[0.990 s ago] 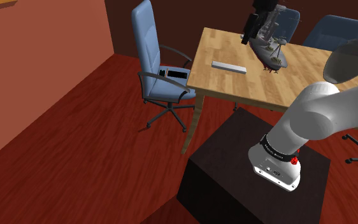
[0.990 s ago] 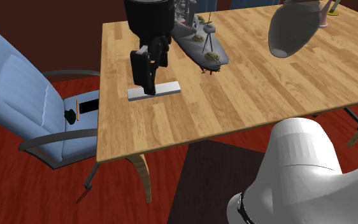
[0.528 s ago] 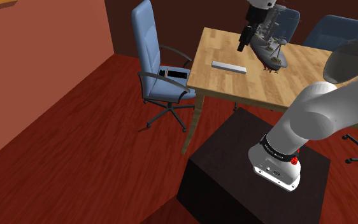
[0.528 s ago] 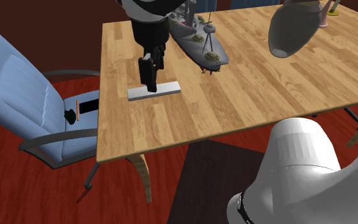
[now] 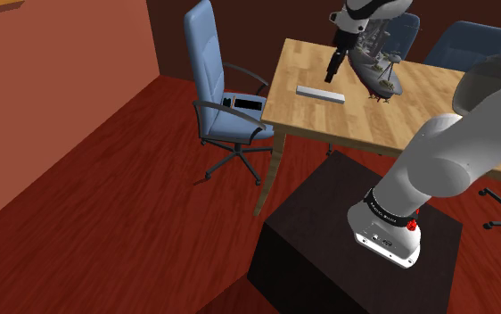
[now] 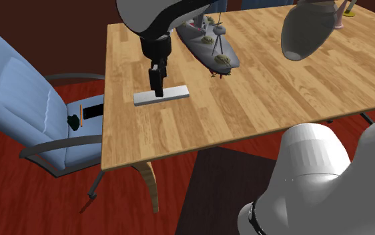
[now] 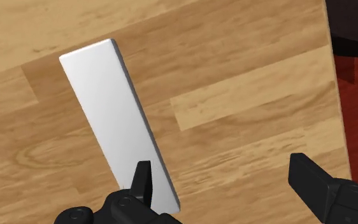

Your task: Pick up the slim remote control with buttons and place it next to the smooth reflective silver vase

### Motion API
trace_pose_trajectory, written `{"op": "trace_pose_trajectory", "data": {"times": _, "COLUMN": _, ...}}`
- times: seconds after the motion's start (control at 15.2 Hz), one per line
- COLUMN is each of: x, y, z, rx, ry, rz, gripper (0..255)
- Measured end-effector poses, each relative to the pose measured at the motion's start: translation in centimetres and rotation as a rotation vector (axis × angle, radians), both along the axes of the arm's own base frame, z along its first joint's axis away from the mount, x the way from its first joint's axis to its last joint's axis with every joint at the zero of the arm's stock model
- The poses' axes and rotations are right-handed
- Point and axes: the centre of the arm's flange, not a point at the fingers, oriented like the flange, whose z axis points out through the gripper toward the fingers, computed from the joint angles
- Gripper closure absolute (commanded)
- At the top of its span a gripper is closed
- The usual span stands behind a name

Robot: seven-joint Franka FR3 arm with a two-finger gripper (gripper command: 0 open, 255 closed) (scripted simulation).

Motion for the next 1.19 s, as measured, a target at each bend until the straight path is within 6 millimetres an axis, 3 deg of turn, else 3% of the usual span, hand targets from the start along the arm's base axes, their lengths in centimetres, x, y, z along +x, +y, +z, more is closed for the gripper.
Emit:
{"op": "trace_pose_trajectory", "data": {"times": 0.53, "x": 4.4, "y": -6.6, "z": -6.9, "rx": 0.011, "ry": 0.013, "rz": 0.095, "gripper": 0}}
{"op": "trace_pose_trajectory", "data": {"times": 0.99, "x": 4.8, "y": -7.1, "z": -10.9, "rx": 0.011, "ry": 0.014, "rz": 0.106, "gripper": 0}}
{"op": "trace_pose_trajectory", "data": {"times": 1.19, "x": 4.8, "y": -7.2, "z": -11.5, "rx": 0.011, "ry": 0.014, "rz": 0.106, "gripper": 0}}
